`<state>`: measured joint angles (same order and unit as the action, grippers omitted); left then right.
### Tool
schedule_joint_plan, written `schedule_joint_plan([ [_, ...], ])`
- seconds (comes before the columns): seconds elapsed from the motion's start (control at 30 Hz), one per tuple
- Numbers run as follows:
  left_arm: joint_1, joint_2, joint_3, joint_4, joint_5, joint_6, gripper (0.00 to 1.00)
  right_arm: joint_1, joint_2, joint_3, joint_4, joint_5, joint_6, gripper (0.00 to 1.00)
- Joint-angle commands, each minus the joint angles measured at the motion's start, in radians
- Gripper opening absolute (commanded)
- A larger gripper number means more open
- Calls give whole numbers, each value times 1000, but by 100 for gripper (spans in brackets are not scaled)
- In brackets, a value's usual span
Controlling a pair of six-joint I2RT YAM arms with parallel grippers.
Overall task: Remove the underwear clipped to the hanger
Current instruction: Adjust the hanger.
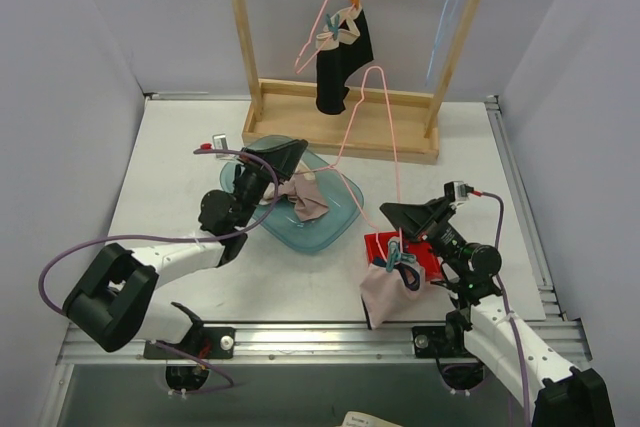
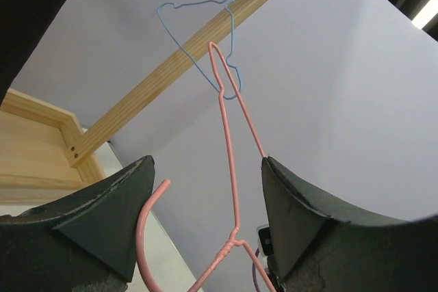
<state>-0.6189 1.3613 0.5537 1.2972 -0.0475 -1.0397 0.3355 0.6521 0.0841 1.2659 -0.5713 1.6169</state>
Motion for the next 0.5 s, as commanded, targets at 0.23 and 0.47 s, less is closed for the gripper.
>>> schedule_joint_plan([
  [0.23,-2,-85,110,-172,6,-2,73,7,-3,60,354,2,-29,0],
  [0.47,2,-240,150,-651,6,-2,73,7,-6,78,322,1,-57,0],
])
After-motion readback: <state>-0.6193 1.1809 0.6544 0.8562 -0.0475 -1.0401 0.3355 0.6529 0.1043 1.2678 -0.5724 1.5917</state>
